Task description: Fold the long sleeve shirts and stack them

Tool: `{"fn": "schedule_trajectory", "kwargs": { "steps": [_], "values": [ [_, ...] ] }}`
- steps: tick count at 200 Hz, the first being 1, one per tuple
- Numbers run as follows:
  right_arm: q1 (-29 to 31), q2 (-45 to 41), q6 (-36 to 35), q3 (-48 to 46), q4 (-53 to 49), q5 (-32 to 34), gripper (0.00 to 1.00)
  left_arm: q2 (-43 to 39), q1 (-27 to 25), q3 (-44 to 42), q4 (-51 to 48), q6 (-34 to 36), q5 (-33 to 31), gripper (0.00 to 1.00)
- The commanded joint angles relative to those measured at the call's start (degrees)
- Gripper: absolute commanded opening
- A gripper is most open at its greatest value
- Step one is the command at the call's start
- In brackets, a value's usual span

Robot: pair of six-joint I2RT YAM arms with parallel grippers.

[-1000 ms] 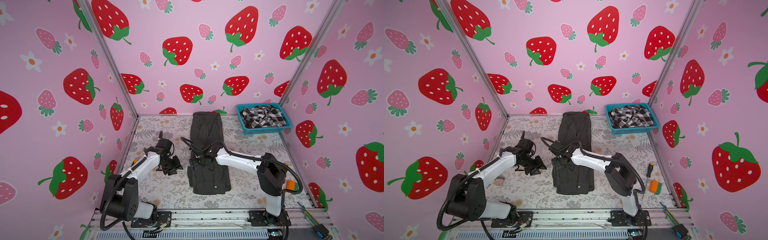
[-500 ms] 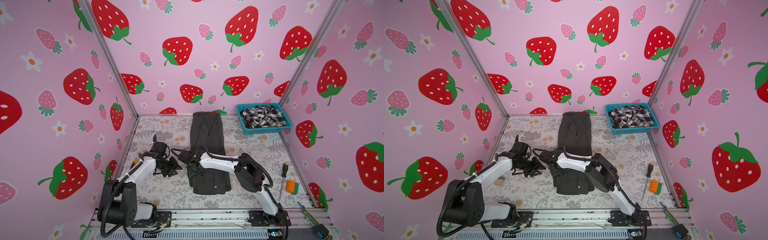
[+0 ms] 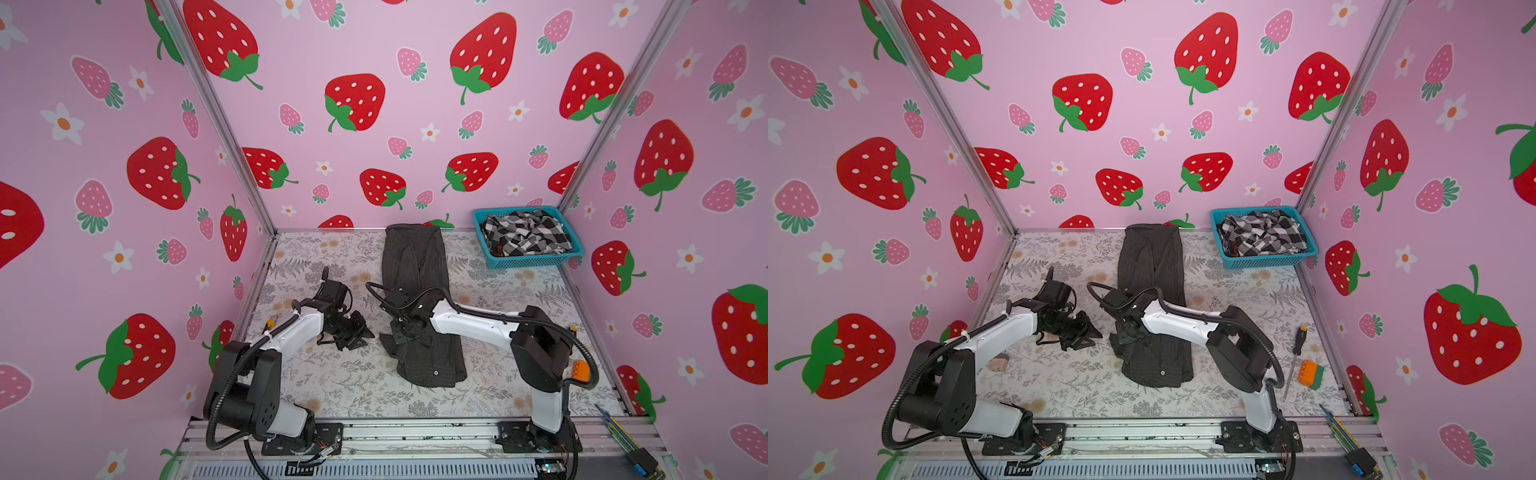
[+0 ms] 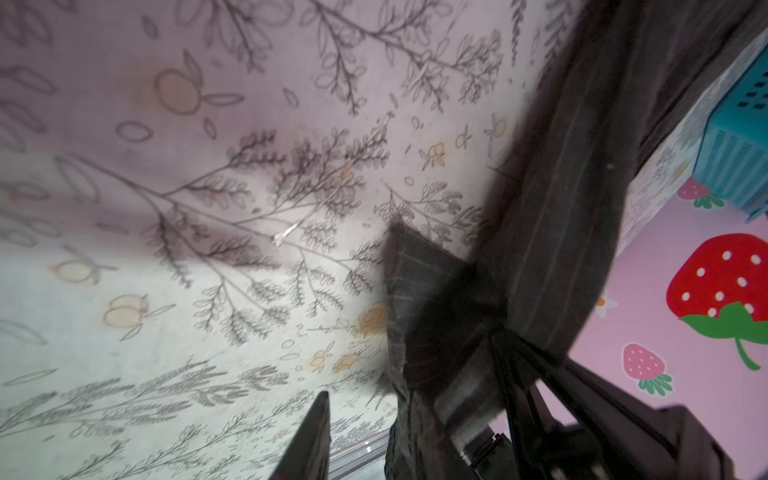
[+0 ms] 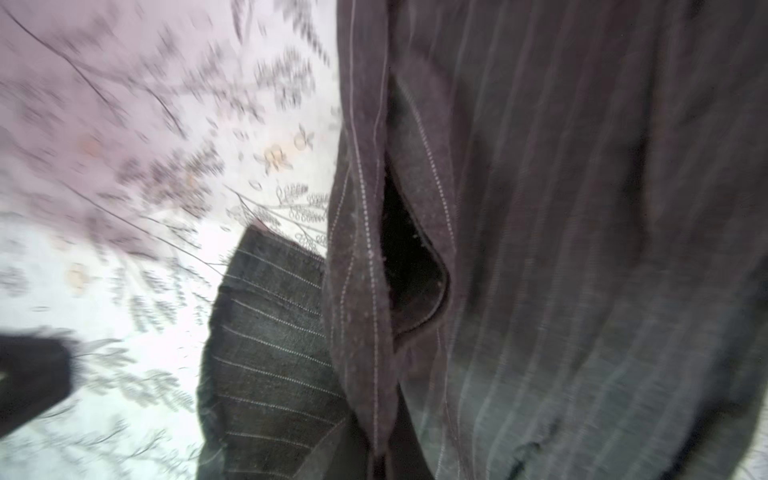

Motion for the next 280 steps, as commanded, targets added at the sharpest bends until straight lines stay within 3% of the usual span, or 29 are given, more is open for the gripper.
{"fn": "schedule_trajectory", "kwargs": {
  "steps": [1, 52, 66, 87, 130, 154, 183, 200, 214, 222, 232, 249, 269, 280],
  "values": [
    [-0.45, -1.45, -0.82, -1.74, 3.49, -1.17, 0.0, 5.37, -1.95, 6.82, 3.57, -2.09, -0.01, 0.3],
    [-0.45, -2.86, -0.19, -1.79, 3.99, -0.36, 0.0, 13.73, -4.49, 14.15, 3.89, -1.25, -1.71, 0.29],
    [-0.45, -3.04, -0.17, -1.75, 3.78, -0.01, 0.0, 16.4, -4.63, 14.39, 2.58, 0.13, -2.54, 0.24],
    [-0.62, -2.54, -0.16, -1.83, 3.39, 0.16, 0.0, 19.03, -6.2, 12.29, 4.45, -0.96, 1.72, 0.14],
    [-1.67, -1.92, 0.43, -2.1, 4.64, 0.63, 0.0, 10.94, -14.09, 1.01, 11.1, -8.84, 7.15, 0.07],
    [-2.21, -1.28, -0.12, -1.41, 4.82, 0.04, 0.0, 3.0, -15.69, -5.32, 8.61, -10.97, 9.27, 0.07],
    [-2.14, -0.34, -1.55, -1.62, 6.69, -2.73, 0.0, -0.71, -15.71, -9.91, 5.36, -8.44, 11.58, 0.22],
    [-2.14, -0.05, -3.08, -1.49, 6.33, -4.77, 0.27, -1.01, -14.45, -11.28, 2.34, -5.38, 11.87, 0.28],
    [-1.74, -1.58, -4.27, -2.11, 6.77, -5.44, 0.43, -4.14, -10.89, -11.18, -3.08, -2.08, 10.61, 0.3],
    [-1.62, -2.66, -4.97, -2.66, 7.69, -6.51, 0.56, -7.05, -7.73, -10.39, -6.69, -0.01, 9.39, 0.36],
    [-1.42, -3.65, -5.58, -2.8, 8.0, -7.72, 0.67, -10.8, -3.61, -9.03, -9.95, 2.05, 7.93, 0.46],
    [-1.17, -4.76, -5.89, -2.42, 7.9, -8.59, 0.72, -13.65, 0.46, -6.47, -10.57, 3.57, 6.85, 0.62],
    [-1.21, -5.92, -5.56, -1.66, 6.16, -8.5, 0.75, -10.36, -0.22, -4.37, -4.03, 4.12, 10.03, 0.8],
    [-1.26, -7.08, -5.04, -1.96, 5.4, -7.53, 0.75, -7.32, -1.0, -2.45, -4.55, 5.7, 8.85, 0.83]
  ]
}}
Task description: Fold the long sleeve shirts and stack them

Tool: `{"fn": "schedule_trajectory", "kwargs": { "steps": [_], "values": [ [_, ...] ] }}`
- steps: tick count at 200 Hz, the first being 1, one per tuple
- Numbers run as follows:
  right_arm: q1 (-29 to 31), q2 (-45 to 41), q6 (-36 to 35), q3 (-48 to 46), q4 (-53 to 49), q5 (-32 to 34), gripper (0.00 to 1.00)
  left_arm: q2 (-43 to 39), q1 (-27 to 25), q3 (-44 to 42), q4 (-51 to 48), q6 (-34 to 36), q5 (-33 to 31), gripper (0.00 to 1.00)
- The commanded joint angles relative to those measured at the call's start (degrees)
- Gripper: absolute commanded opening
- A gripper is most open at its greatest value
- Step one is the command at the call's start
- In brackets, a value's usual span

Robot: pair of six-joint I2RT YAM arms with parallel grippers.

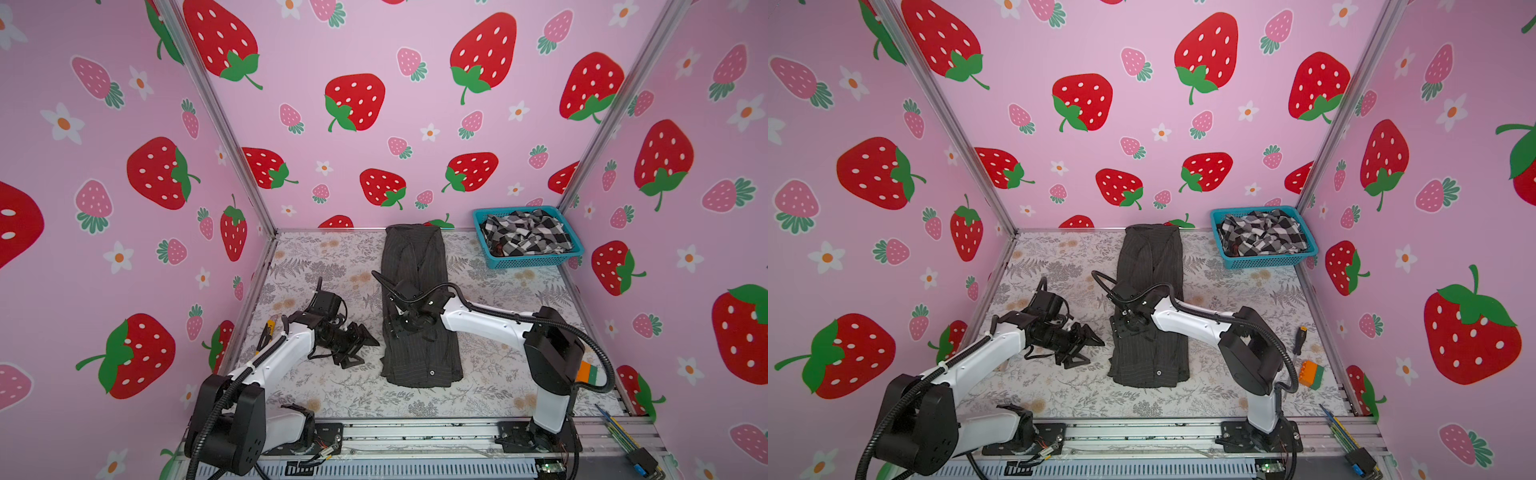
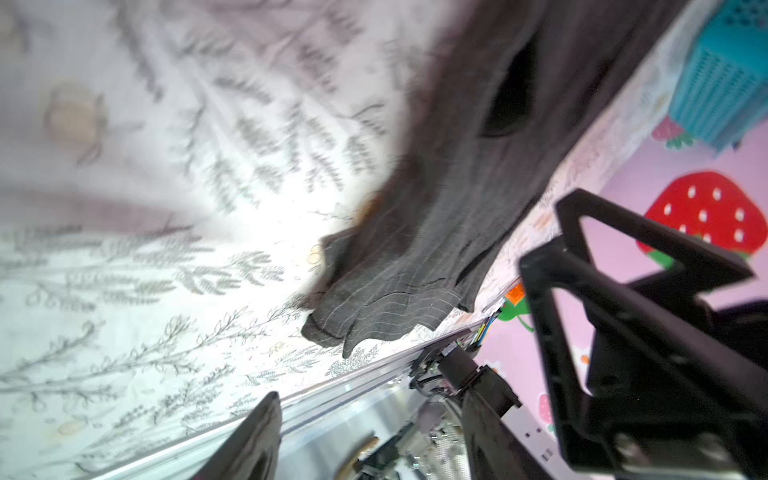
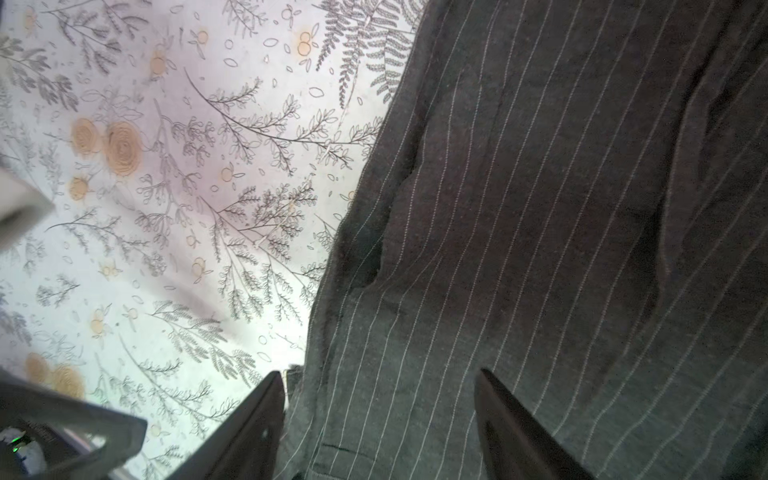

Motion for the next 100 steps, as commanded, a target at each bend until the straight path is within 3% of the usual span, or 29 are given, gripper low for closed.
{"fn": "schedule_trajectory", "kwargs": {
  "steps": [1, 27, 55, 81, 100],
  "values": [
    [0.23, -4.23, 0.08, 0.18, -1.81, 0.1, 0.75, 5.07, -1.15, 3.85, 0.39, 4.05, 0.31, 0.83],
    [-0.91, -7.75, 2.0, -2.64, -4.84, 2.25, 0.73, 9.47, -2.36, 6.71, -1.65, 6.59, -3.06, 0.81],
    [-3.05, -15.08, 5.09, -12.03, -4.88, 2.09, 0.73, 13.67, -6.07, 6.23, -0.36, 7.05, -3.79, 0.77],
    [-7.0, -22.14, 6.95, -22.45, -4.15, -0.58, 0.73, 18.19, -9.11, 4.95, 3.07, 5.94, -2.23, 0.64],
    [-11.02, -27.0, 7.02, -29.34, -2.81, -4.28, 0.74, 19.47, -10.37, 4.88, 2.94, 6.03, -2.53, 0.62]
  ]
}}
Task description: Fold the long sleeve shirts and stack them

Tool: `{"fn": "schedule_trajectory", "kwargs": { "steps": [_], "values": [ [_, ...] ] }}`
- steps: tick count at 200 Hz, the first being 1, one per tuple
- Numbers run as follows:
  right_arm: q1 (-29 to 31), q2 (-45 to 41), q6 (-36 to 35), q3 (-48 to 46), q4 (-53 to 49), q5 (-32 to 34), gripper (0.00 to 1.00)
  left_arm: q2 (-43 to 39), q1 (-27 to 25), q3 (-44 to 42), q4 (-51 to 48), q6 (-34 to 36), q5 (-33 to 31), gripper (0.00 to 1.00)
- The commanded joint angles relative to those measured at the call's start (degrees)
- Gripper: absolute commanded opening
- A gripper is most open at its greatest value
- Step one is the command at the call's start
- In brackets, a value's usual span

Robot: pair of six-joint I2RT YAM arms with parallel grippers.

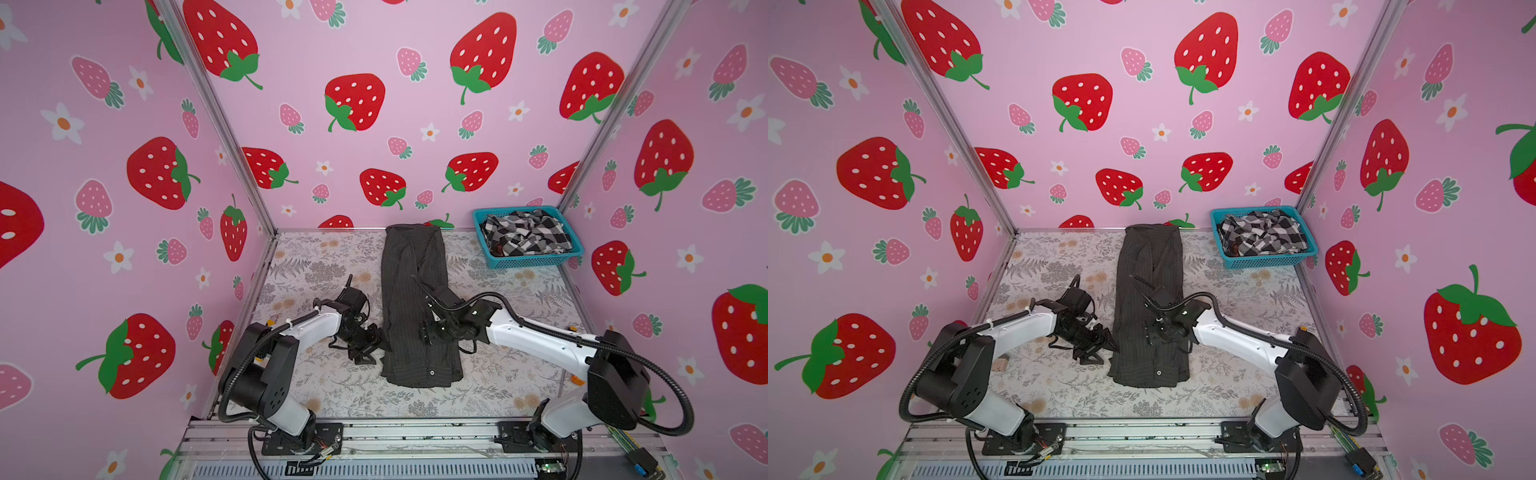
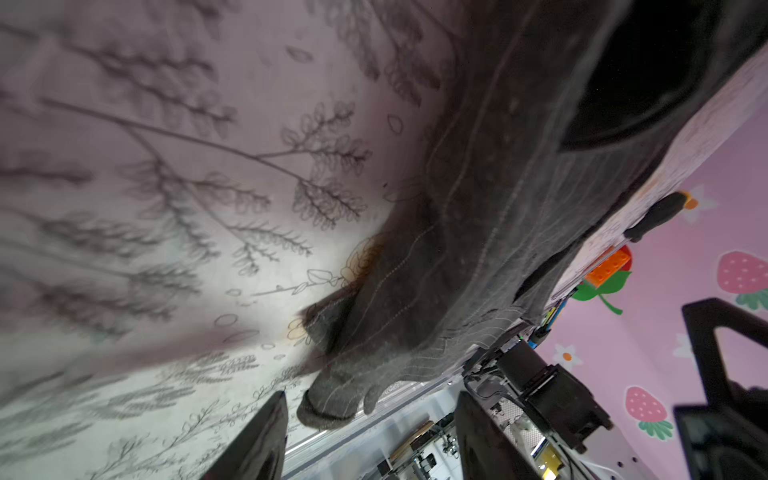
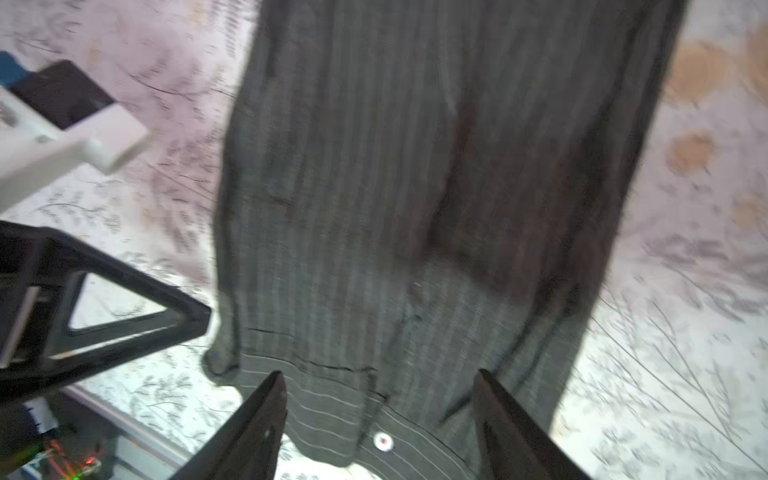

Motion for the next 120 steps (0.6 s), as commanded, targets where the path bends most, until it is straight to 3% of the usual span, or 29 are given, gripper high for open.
{"fn": "schedule_trajectory", "kwargs": {
  "steps": [1, 42, 87, 108, 120],
  "values": [
    [-3.89, -5.23, 2.04, -6.74, -0.72, -4.04, 0.74, 1.24, -1.42, -0.12, 0.51, 0.29, 0.28, 0.62],
    [-9.27, -9.62, 0.66, -17.7, 4.35, -12.61, 0.79, 2.71, -2.94, -0.05, 1.06, -0.48, 1.42, 0.61],
    [-9.84, -10.09, 3.96, -25.46, 14.73, -21.22, 0.77, 4.04, -4.62, -1.75, 3.33, -2.94, 4.72, 0.47],
    [-9.9, -9.8, 5.32, -27.49, 18.86, -23.67, 0.69, 4.47, -4.62, -2.95, 6.95, -5.05, 6.85, 0.37],
    [-9.84, -9.76, 5.5, -27.85, 19.57, -23.85, 0.54, 4.56, -4.62, -2.99, 8.9, -6.31, 7.8, 0.27]
  ]
}}
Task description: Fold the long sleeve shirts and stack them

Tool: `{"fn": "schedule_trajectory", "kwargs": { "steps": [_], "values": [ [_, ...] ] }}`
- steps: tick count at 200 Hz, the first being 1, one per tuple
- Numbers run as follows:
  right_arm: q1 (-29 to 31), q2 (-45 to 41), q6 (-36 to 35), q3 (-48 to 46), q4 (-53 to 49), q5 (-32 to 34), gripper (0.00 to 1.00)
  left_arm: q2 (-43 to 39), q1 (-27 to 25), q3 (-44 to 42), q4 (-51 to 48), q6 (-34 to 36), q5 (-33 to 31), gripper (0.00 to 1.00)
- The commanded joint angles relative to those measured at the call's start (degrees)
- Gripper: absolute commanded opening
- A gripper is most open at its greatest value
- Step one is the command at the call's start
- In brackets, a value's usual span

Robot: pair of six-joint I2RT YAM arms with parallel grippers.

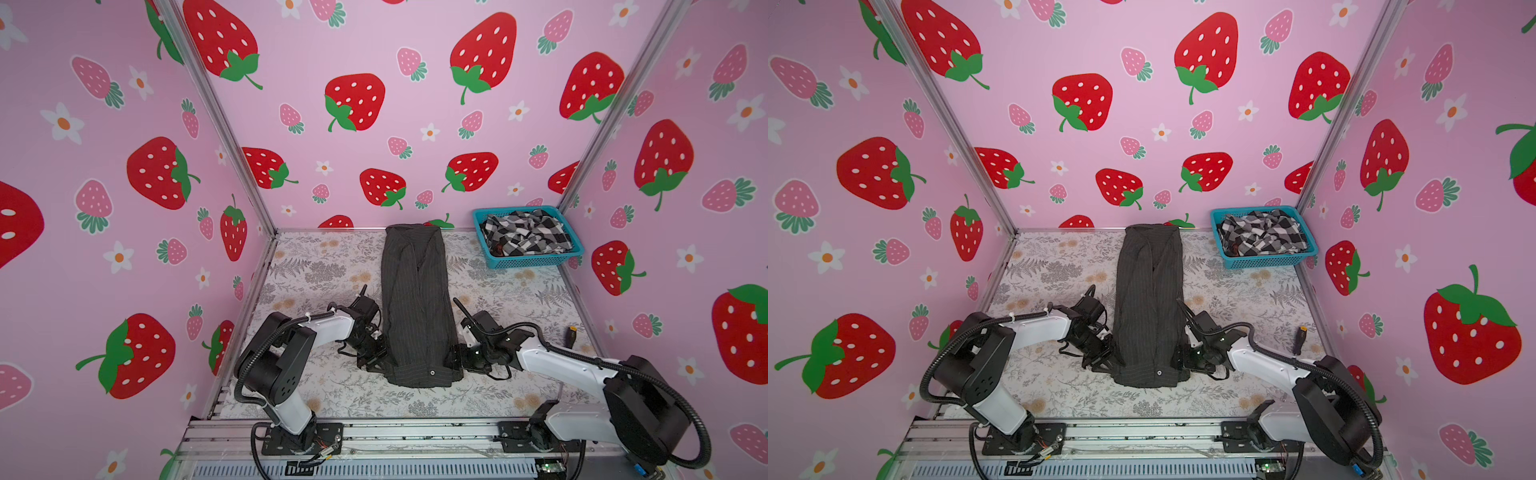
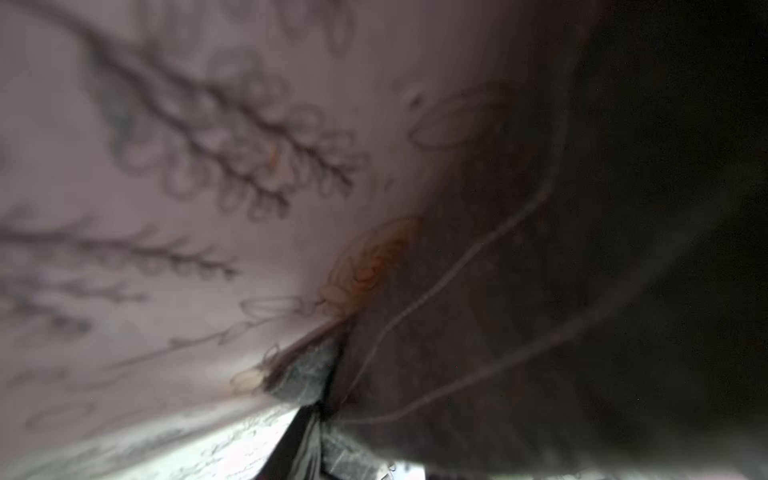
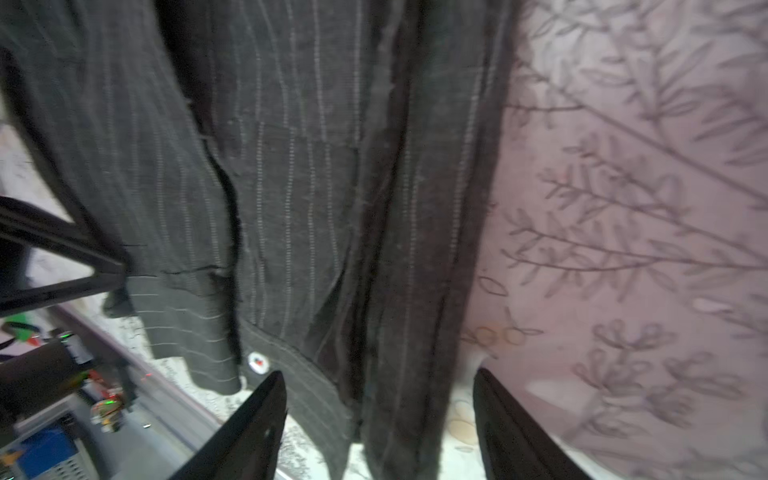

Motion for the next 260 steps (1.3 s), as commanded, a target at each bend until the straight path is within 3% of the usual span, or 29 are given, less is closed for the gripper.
{"fn": "schedule_trajectory", "kwargs": {
  "steps": [1, 36, 90, 119, 163, 212, 260],
  "values": [
    [-0.07, 0.29, 2.37, -1.95, 4.62, -3.83, 0.53, 0.34, -0.14, -0.66, 4.15, -3.09, 3.65, 0.27],
    [-0.13, -0.96, 2.08, -0.48, 2.6, -2.57, 0.32, -1.64, -0.11, 2.83, 3.41, -4.39, 3.35, 0.0],
    [-0.16, -6.32, 0.25, 6.56, -3.8, 2.19, 0.0, -7.59, 0.47, 5.51, 1.03, -8.05, 1.92, 0.0],
    [-0.2, -9.02, 0.58, 7.3, -5.14, 2.86, 0.0, -9.48, 0.8, 3.16, 1.41, -10.69, 1.6, 0.0],
    [-0.23, -11.8, 1.99, 7.11, -5.02, 1.89, 0.0, -14.92, 1.09, -0.27, 9.05, -20.11, 2.91, 0.0],
    [-0.16, -12.45, 1.95, 7.89, -5.23, 0.57, 0.0, -17.28, 1.09, 2.18, 2.32, -17.3, 0.59, 0.0],
    [0.35, -16.87, 5.41, 0.26, -3.98, -0.4, 0.0, -18.0, 0.86, -5.98, -1.43, -14.62, -0.96, 0.0]
  ]
}}
